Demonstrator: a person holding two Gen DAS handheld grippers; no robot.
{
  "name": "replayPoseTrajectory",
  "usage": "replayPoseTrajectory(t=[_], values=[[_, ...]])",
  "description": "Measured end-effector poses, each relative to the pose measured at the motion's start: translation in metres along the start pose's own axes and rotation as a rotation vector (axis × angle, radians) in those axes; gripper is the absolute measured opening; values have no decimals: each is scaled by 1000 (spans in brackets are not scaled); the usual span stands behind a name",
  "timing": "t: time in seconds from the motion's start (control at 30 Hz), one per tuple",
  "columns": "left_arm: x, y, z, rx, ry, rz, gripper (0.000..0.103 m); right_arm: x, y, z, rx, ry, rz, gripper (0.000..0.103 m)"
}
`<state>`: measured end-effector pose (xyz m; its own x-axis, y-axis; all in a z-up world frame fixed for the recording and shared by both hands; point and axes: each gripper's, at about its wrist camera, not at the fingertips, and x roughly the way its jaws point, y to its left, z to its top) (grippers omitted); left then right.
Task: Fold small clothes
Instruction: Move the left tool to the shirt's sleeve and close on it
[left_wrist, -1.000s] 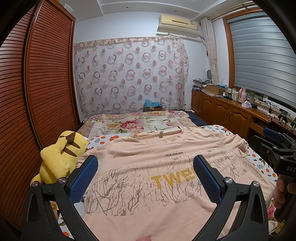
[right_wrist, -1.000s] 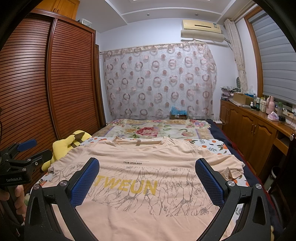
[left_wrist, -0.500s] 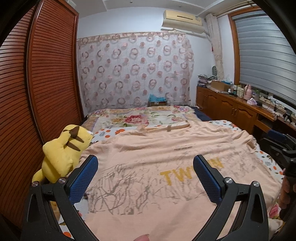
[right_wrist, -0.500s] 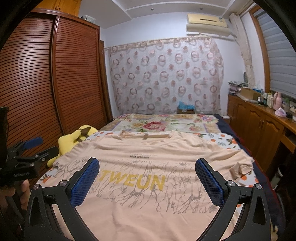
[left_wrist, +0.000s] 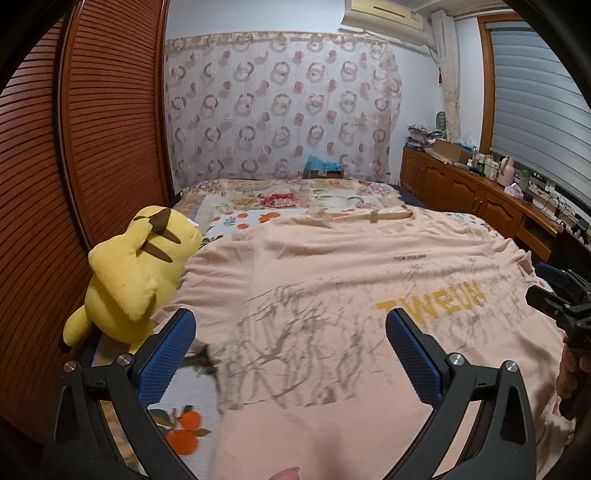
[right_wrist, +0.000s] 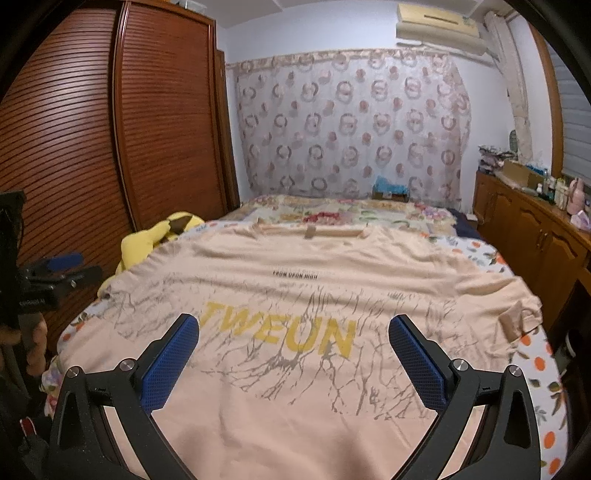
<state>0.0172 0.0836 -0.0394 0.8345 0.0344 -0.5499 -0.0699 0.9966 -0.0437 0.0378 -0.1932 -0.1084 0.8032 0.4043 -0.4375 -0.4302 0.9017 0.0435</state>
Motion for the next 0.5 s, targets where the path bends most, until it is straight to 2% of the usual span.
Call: replayPoseTrajectory(t=[0.23,0.37,0.5], values=[[10,35,-10,-11,42,49,103,17,-1,11,-45,57,38,102],[22,62,-14,-61,81,13,103,24,0,13,-67,77,40,102],[33,80,-14,-78,116,12,103,28,2,17,-97,85,22,102]])
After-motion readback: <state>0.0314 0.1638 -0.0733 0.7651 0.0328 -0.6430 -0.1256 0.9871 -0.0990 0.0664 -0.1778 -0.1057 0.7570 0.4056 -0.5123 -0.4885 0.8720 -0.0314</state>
